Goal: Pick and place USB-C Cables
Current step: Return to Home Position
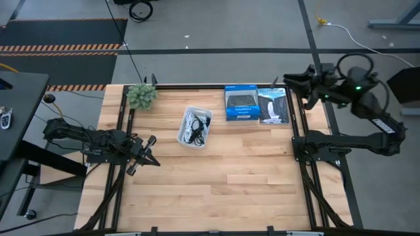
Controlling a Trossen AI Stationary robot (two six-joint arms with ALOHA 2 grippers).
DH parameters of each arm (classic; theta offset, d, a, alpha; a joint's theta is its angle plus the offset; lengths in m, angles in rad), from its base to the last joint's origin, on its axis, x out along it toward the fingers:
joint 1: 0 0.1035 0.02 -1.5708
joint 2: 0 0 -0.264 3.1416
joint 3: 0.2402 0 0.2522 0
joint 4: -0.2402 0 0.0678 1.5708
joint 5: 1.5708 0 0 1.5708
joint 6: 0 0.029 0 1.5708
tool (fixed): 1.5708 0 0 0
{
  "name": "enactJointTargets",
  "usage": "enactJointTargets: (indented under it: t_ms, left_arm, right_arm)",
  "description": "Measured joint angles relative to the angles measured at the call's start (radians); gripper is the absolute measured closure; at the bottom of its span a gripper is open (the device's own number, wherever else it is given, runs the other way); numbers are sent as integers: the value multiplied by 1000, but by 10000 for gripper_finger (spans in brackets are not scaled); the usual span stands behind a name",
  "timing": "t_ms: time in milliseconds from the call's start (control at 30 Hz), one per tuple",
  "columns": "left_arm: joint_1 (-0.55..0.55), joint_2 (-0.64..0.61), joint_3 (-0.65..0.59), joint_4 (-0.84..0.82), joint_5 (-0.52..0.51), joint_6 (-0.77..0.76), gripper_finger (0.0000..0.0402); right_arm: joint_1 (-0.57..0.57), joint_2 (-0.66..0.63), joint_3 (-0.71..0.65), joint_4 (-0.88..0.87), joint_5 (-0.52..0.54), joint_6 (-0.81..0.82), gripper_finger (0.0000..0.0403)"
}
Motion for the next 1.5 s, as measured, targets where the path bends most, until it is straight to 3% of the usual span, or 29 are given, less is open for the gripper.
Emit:
enactJointTargets:
  t_ms: [400, 700, 1167, 1500]
  left_arm:
    - [0, 0, 0, 0, 0, 0, 390]
    - [0, 0, 0, 0, 0, 0, 390]
    - [0, 0, 0, 0, 0, 0, 390]
    - [0, 0, 0, 0, 0, 0, 390]
  right_arm:
    - [0, -18, -220, 221, -89, 115, 278]
    - [2, -32, -407, 498, -179, 268, 278]
    - [83, -58, -639, 682, -162, 399, 297]
    - [188, -61, -746, 808, -72, 468, 324]
